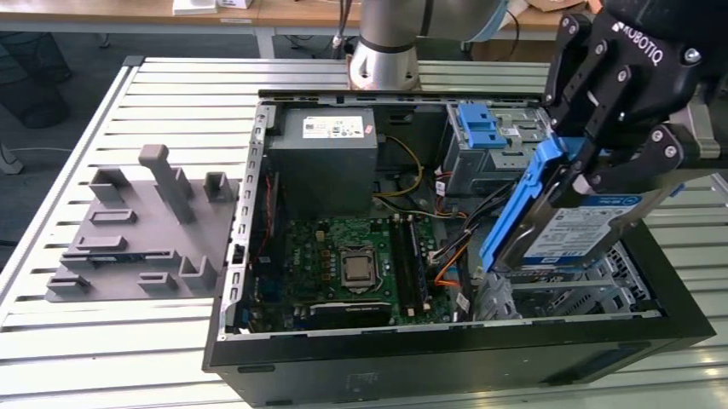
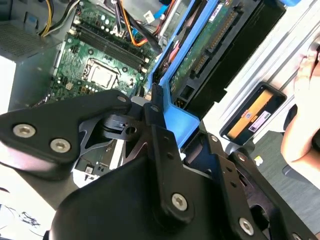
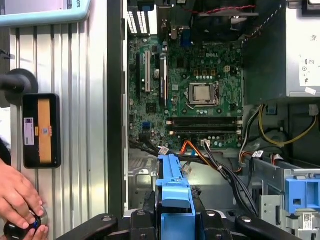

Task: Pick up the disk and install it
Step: 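Insert the disk into the insertion slot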

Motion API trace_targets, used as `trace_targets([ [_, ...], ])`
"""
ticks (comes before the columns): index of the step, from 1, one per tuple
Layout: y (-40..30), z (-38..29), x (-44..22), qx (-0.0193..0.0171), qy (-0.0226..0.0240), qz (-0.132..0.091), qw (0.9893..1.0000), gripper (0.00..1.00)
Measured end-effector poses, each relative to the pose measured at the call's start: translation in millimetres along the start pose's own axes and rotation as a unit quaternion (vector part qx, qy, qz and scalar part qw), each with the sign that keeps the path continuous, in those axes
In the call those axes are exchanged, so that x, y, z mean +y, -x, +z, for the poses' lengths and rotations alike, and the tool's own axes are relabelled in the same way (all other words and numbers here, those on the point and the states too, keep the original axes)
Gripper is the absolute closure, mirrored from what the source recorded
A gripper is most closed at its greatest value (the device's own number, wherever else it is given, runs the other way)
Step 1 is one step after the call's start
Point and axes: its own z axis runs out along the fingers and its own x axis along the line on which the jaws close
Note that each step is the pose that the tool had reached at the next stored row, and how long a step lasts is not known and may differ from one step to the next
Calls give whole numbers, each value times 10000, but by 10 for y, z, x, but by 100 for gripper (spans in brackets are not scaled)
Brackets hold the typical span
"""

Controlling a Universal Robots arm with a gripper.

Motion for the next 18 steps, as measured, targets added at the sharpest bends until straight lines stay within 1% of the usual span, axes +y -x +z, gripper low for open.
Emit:
trace_targets([
  [3, 4, 16, -95, 1, 0, 0, 10000, 64],
  [6, 6, 33, -143, 1, 0, -2, 10000, 64],
  [16, 12, 101, -229, 1, 0, -41, 10000, 64],
  [18, 12, 112, -258, 0, 0, -41, 10000, 64],
])
